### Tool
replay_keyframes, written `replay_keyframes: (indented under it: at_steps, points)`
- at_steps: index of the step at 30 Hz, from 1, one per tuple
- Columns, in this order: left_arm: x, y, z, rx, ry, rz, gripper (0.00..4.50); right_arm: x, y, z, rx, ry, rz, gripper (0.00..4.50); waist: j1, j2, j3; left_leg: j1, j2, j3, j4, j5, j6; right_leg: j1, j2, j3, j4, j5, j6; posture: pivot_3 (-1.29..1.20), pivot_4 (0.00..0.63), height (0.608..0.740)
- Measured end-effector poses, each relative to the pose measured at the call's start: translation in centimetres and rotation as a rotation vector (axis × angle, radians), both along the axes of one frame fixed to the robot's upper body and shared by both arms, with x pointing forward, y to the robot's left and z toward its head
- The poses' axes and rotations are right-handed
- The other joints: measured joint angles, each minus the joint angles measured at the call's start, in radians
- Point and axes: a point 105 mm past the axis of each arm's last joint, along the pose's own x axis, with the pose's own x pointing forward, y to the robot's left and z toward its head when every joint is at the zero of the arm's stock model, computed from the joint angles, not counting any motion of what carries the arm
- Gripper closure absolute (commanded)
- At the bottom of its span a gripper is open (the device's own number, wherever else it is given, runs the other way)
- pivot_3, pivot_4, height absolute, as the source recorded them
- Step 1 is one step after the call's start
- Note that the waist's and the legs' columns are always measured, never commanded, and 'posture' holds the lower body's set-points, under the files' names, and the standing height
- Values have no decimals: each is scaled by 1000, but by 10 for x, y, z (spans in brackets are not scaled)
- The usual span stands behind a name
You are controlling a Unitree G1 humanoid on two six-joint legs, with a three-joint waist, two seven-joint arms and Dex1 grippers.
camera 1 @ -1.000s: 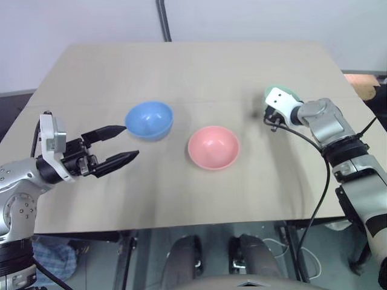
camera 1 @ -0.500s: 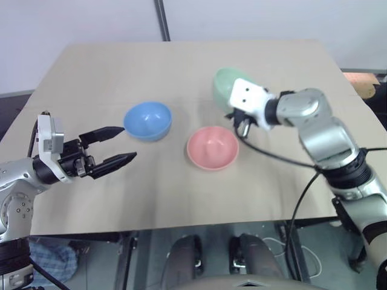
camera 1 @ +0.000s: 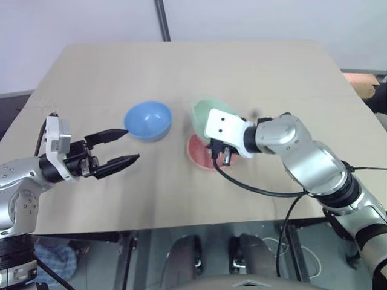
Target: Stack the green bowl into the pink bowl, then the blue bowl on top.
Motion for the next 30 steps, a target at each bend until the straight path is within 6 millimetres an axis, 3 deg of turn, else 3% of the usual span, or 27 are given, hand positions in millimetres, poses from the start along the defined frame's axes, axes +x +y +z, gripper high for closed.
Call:
replay_keyframes:
  at_steps: [5,10,16,17,19,21,25,30]
  points:
    - [2,1,0,6,-6,1,0,-4,-2,-3,-13,4,13,87,0,0,0,0,0,0,0,0,0,0,0,0,0,0,0,0,150,740]
    - [3,3,-1,1,-4,5,0,-6,-9,-4,-14,53,5,38,0,-1,0,0,0,0,0,0,0,0,0,0,0,0,0,0,150,740]
    - [3,3,-1,1,-2,4,0,-4,-31,15,40,91,-53,38,2,-2,1,0,0,0,0,0,0,0,0,0,0,0,0,0,150,740]
    - [4,3,-2,6,-6,11,0,-12,-47,24,166,214,-81,38,3,-3,1,0,0,-1,0,0,0,0,0,-1,-1,0,0,0,150,740]
    - [5,3,-3,11,-6,23,0,-14,-54,27,218,250,-86,38,3,-3,1,0,0,-1,-1,0,0,0,0,-1,-1,0,0,0,150,740]
    - [10,7,-10,30,-6,89,0,-23,-81,28,355,321,-96,38,12,-5,0,0,-1,-2,-1,-1,1,2,-1,-2,-2,0,0,0,150,740]
    - [16,7,-23,62,31,146,0,-28,-127,34,423,281,-163,38,24,-6,2,0,-1,-2,-1,-1,1,2,-1,-2,-2,0,0,0,150,740]
    - [30,7,-27,128,29,208,0,-43,-154,49,507,249,-154,38,25,-6,2,1,0,-3,-1,-3,5,2,0,-1,-1,-1,2,0,150,740]
